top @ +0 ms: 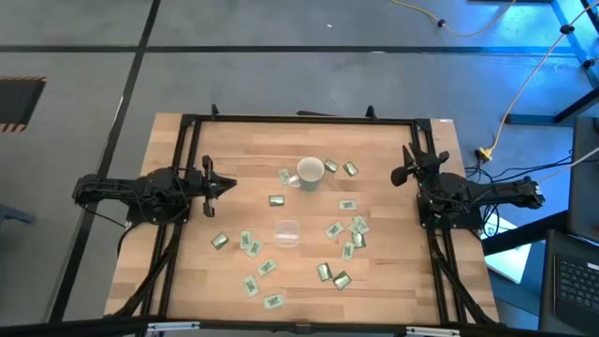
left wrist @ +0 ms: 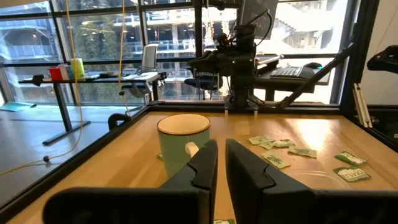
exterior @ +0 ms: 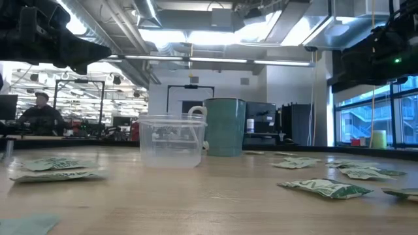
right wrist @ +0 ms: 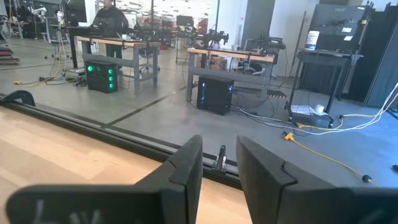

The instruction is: Pick and place Stevia / Truvia into bins

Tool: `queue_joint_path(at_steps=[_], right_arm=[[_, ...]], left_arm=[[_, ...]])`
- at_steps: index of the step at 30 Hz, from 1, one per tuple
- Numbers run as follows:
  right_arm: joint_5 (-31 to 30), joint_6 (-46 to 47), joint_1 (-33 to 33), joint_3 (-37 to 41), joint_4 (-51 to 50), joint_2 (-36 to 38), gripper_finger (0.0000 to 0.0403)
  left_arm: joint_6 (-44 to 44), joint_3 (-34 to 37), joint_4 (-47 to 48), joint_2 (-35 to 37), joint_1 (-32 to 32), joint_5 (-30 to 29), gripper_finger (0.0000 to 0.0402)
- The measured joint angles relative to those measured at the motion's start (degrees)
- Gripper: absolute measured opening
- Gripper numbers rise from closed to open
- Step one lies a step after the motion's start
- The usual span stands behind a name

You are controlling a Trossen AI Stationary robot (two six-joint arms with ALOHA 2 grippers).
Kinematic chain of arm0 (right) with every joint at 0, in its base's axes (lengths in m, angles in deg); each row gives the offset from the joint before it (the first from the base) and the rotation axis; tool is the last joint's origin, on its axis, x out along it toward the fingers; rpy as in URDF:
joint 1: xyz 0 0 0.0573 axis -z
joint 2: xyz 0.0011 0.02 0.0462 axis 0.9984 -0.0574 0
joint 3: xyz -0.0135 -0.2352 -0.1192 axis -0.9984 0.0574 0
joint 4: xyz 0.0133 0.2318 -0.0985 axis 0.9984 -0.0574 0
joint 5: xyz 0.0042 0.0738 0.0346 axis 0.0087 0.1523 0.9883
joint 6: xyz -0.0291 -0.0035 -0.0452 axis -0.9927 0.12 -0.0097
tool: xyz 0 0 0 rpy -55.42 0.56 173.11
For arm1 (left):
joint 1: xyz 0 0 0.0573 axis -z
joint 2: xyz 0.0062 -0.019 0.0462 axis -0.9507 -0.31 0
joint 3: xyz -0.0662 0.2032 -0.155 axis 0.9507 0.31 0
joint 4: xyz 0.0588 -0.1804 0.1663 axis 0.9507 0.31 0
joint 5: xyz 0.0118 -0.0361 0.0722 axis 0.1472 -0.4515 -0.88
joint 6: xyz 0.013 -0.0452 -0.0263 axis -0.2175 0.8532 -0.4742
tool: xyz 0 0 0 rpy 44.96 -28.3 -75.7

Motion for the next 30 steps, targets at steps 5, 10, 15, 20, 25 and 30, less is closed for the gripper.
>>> queue_joint_path(at_steps=[5,10,15,20,25,30], right_arm=[[0.0,2.1,0.0,0.0,0.0,0.0,0.0102],[0.0,6.3,0.0,0.0,0.1,0.0,0.0102],[0.0,6.2,0.0,0.0,0.0,0.0,0.0102],[0.0,6.2,0.0,0.0,0.0,0.0,0.0102],[1.9,6.2,0.0,0.0,0.0,0.0,0.0102],[2.0,6.1,0.0,0.0,0.0,0.0,0.0102]], left_arm=[[0.0,0.0,0.0,0.0,0.0,0.0,0.0027],[0.0,0.0,0.0,0.0,0.0,0.0,0.0027],[0.0,0.0,0.0,0.0,0.0,0.0,0.0027],[0.0,0.0,0.0,0.0,0.0,0.0,0.0027],[0.0,0.0,0.0,0.0,0.0,0.0,0.0027],[0.0,0.0,0.0,0.0,0.0,0.0,0.0027]])
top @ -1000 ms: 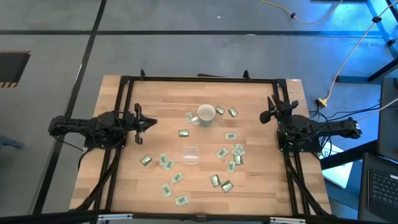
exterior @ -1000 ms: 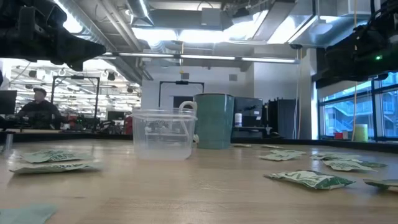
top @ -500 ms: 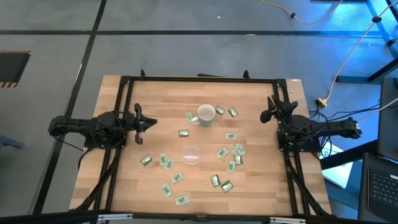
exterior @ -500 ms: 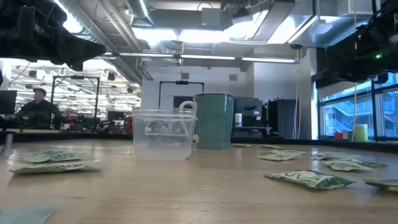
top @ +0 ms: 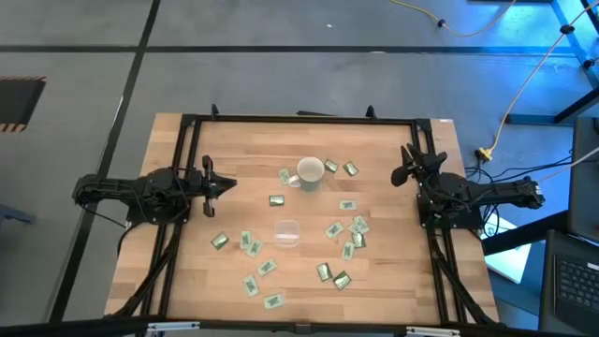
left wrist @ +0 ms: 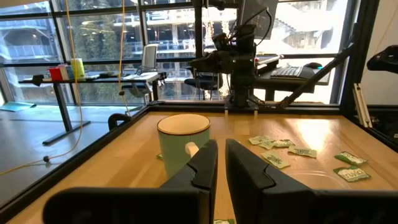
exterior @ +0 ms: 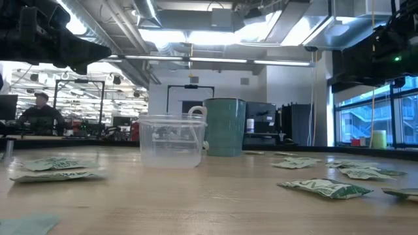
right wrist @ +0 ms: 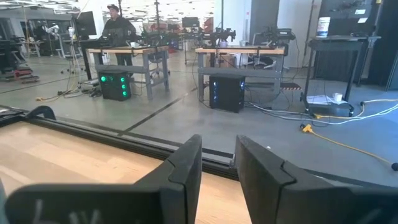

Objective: Pick and place Stevia / Truvia into bins
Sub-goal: Put the green stevia packet into the transparent bin

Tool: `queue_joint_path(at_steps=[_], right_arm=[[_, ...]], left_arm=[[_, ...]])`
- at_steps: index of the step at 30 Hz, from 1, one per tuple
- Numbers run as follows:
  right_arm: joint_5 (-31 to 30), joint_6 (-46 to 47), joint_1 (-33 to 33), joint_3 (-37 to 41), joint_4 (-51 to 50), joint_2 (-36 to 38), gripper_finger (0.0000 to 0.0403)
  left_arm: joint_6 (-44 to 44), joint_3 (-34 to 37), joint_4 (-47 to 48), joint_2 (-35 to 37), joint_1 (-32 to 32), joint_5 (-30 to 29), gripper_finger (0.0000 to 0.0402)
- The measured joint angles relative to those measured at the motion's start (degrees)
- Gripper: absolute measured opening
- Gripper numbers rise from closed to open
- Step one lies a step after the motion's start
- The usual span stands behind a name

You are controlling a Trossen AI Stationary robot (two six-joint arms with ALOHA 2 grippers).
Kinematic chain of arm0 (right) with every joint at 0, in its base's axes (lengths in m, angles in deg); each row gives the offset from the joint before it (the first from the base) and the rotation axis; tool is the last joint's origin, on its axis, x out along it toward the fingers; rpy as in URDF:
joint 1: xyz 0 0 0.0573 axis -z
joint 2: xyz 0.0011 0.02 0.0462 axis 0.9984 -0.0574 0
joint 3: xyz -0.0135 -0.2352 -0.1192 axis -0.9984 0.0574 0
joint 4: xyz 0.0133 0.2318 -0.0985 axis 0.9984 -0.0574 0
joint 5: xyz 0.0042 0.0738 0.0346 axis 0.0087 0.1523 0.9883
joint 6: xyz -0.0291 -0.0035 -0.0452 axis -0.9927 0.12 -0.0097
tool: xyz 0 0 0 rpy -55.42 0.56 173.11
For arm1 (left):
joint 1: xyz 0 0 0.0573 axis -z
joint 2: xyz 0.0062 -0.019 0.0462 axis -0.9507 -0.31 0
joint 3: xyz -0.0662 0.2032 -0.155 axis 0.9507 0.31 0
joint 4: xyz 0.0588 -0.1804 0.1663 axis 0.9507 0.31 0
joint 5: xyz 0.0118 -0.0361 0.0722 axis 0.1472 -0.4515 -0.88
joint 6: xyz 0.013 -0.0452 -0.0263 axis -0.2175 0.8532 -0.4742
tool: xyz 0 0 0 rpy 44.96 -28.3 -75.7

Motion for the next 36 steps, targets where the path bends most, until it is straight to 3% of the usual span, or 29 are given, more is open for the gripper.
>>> queue_joint_path(at_steps=[15,18,30,36], right_arm=[[0.3,0.1,0.0,0.0,0.0,0.0,0.0102],[3.5,0.1,0.0,0.0,0.0,0.0,0.0102],[31.4,0.1,0.0,0.0,2.1,0.0,0.0102],[53.7,3.8,0.0,0.0,2.4,0.0,0.0102]], left_arm=[[0.0,0.0,0.0,0.0,0.0,0.0,0.0027],[0.0,0.0,0.0,0.0,0.0,0.0,0.0027],[0.0,0.0,0.0,0.0,0.0,0.0,0.0027],[0.0,0.0,0.0,0.0,0.0,0.0,0.0027]])
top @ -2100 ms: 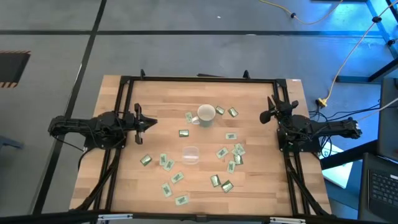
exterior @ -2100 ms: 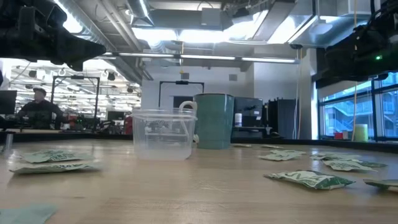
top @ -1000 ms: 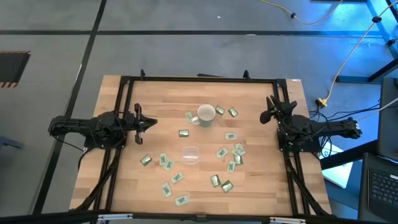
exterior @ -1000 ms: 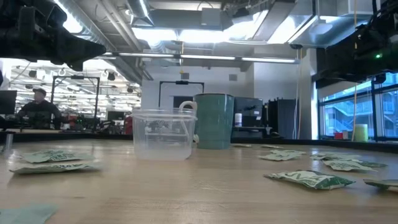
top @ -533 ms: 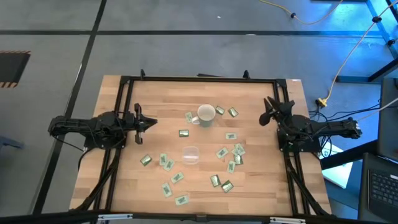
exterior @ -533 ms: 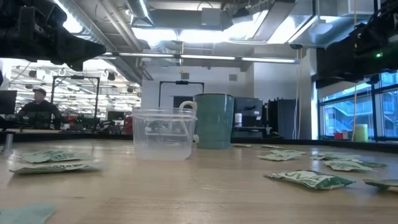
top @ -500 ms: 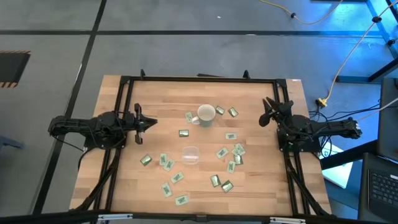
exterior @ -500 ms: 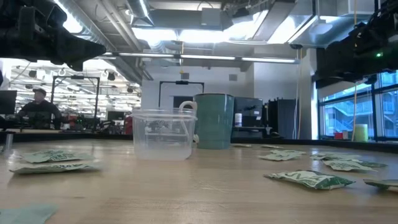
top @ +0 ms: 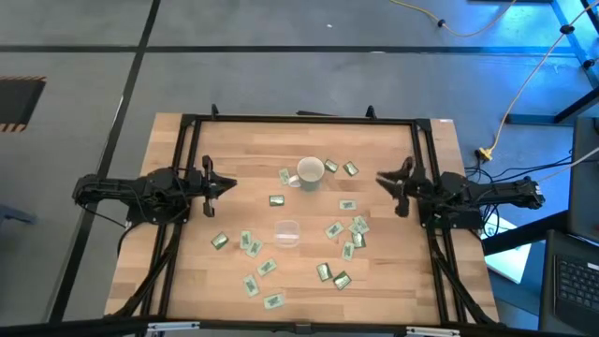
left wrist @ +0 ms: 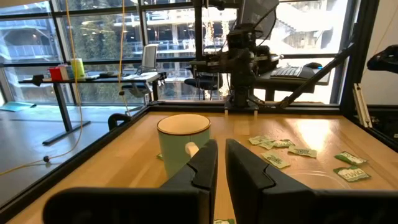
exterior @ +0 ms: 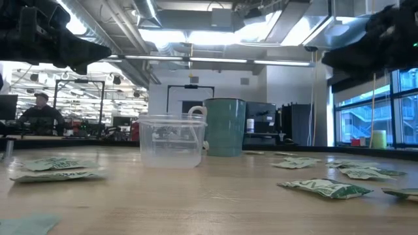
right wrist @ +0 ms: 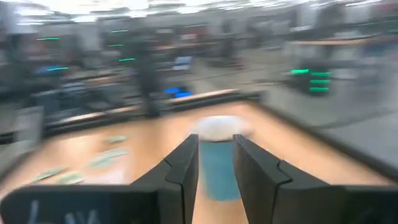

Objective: Pick and place Stevia / Truvia into bins
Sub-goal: Put the green stevia packet into the transparent bin

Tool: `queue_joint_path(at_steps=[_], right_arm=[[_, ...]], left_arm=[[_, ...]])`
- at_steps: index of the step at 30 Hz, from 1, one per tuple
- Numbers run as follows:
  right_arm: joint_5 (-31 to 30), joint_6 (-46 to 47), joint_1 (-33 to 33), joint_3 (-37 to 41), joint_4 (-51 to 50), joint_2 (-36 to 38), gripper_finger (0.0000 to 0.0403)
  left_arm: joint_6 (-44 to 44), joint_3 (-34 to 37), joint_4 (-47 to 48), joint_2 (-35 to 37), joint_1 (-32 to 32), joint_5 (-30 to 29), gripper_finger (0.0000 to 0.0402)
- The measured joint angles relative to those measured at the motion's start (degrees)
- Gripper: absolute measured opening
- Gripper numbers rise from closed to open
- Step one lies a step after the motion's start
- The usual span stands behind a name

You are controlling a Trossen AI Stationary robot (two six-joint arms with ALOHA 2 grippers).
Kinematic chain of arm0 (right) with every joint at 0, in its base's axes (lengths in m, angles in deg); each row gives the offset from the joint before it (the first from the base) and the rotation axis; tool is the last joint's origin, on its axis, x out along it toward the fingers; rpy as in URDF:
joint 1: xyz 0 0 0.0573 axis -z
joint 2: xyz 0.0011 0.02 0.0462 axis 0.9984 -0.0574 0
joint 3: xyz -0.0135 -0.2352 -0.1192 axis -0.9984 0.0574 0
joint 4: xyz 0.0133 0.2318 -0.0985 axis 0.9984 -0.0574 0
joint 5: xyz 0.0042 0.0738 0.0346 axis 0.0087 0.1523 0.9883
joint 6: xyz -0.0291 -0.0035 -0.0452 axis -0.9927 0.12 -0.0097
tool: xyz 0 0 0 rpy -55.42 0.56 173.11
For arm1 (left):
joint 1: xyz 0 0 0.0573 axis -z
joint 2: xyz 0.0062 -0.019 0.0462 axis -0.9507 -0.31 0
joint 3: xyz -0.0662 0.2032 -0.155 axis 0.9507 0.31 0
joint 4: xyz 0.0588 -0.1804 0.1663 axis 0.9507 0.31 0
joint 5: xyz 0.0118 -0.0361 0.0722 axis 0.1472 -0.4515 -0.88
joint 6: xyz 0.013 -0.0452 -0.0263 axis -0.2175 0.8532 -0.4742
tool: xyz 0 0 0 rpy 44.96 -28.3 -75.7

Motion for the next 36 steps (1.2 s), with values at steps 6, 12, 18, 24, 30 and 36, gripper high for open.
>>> queue_joint_path(at_steps=[6,12,18,24,30,36], right_arm=[[12.2,0.6,0.0,0.0,0.0,0.0,0.0102],[12.3,2.3,0.0,0.0,-1.3,0.0,0.0102],[12.4,2.3,0.0,1.5,-1.5,0.0,0.0102],[12.4,2.2,0.0,1.6,-3.5,0.0,0.0102],[12.3,0.4,0.0,1.6,-3.4,-0.1,0.0102],[12.2,2.3,0.0,1.6,-2.3,-0.1,0.0102]], left_arm=[[0.0,0.0,0.0,0.0,0.0,0.0,0.0027],[0.0,0.0,0.0,0.0,0.0,0.0,0.0027],[0.0,0.0,0.0,0.0,0.0,0.0,0.0027],[0.0,0.0,0.0,0.0,0.0,0.0,0.0027],[0.0,0.0,0.0,0.0,0.0,0.0,0.0027],[-1.4,0.0,0.0,0.0,0.0,-0.7,0.0027]])
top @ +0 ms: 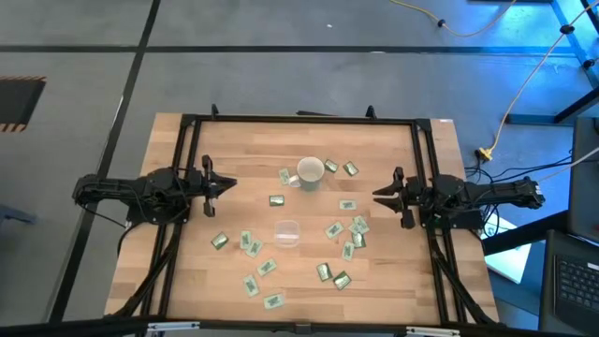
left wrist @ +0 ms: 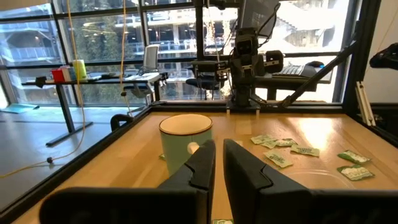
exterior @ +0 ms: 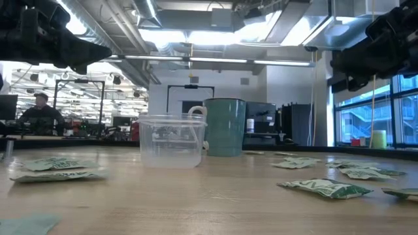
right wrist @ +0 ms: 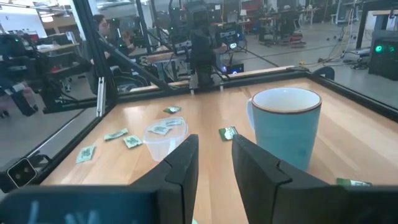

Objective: Pick and place Stevia / Truvia into bins
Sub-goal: Put the green stevia packet into the transparent bin

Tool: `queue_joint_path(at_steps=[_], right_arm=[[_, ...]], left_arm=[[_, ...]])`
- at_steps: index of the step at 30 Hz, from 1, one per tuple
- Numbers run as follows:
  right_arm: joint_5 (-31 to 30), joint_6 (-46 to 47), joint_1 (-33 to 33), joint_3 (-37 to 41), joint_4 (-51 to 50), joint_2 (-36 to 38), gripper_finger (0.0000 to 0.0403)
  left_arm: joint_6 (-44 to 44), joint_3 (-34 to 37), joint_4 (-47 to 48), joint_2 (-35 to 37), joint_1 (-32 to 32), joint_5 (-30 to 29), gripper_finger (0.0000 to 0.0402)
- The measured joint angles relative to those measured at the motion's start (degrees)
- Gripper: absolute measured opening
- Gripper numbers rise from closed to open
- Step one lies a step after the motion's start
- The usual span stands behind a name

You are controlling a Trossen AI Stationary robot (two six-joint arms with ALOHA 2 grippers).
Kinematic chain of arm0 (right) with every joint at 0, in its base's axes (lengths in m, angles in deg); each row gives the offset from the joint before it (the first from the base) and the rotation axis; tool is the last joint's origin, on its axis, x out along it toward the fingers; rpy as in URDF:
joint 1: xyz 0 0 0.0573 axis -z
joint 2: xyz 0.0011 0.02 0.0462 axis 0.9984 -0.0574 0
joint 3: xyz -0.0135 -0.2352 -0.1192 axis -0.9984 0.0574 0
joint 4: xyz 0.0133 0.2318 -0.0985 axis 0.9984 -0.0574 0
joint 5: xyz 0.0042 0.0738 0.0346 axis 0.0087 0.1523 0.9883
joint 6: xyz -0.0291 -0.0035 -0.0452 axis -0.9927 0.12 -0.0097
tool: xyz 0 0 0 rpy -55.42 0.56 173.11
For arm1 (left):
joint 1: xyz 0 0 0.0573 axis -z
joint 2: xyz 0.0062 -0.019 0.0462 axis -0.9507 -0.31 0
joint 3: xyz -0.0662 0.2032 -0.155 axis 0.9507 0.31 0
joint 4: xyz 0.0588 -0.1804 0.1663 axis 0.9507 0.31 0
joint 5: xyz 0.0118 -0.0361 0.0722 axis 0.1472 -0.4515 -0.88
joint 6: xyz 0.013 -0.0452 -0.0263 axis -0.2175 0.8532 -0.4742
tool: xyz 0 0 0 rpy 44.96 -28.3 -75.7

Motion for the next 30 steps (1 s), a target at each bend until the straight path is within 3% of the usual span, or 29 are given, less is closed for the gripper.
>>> queue_joint_path(at_steps=[18,30], right_arm=[[-0.5,1.1,0.0,0.0,0.1,0.0,0.0102],[-0.8,2.0,0.0,0.0,0.1,0.0,0.0102]], left_arm=[[-0.4,0.0,0.0,0.0,0.0,-0.8,0.0030],[-1.1,0.0,0.0,0.0,0.0,-0.9,0.0109]])
